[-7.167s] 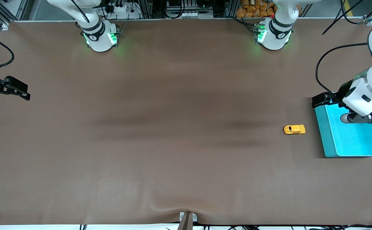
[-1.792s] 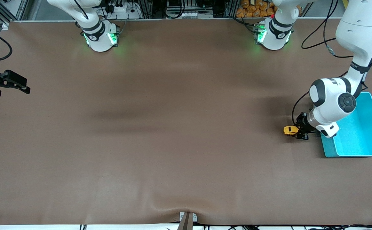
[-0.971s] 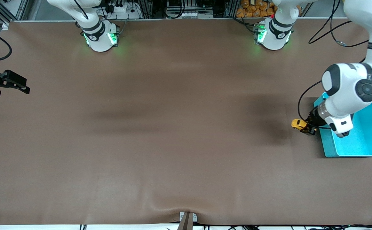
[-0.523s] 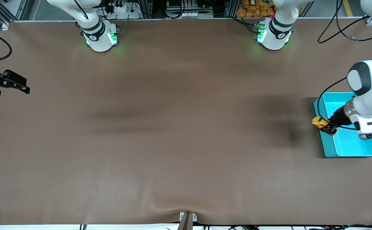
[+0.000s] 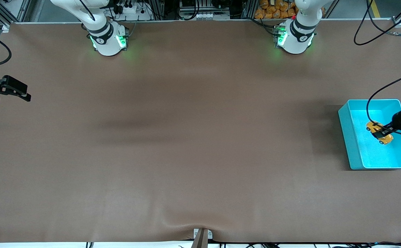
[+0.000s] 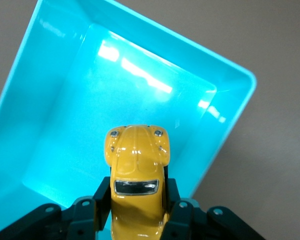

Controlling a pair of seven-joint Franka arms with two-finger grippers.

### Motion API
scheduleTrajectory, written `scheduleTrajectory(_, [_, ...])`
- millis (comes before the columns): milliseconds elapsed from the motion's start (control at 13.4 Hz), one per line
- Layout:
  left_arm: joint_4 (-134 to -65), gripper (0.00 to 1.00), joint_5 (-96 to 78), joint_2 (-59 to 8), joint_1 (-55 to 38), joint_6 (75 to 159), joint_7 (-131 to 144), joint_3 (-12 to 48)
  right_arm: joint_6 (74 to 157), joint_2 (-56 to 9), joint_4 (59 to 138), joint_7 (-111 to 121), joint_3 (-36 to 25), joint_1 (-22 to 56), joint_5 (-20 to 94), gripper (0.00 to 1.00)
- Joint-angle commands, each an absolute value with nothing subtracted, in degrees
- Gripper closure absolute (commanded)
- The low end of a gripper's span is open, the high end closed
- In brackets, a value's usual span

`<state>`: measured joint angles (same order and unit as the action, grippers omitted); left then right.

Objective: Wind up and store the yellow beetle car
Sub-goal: 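Move the car over the turquoise bin and lower it inside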

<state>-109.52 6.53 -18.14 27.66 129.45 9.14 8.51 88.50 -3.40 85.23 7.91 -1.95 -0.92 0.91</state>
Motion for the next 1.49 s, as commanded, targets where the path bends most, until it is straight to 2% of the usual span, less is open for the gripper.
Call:
scheduleTrajectory(0, [-105.8,1.00,8.0,-21.7,30.6,128.9,-0.8,9.1,88.7,-2.4,85.8,8.5,-1.8,-1.5,1.1,0.00])
scheduleTrajectory(597, [-105.7,1.00,8.0,-29.8,35.2,139.6,-20.1,9.2,88.7,-2.5,85.9,8.5,-1.8,-1.4,1.1,0.00])
scheduleTrajectory(1419, [-106.2,1.00,8.6,-33.7,34.3,142.3,-22.1,9.3,88.7,-2.4,85.3,8.5,-1.7,-1.1,0.7,0.00])
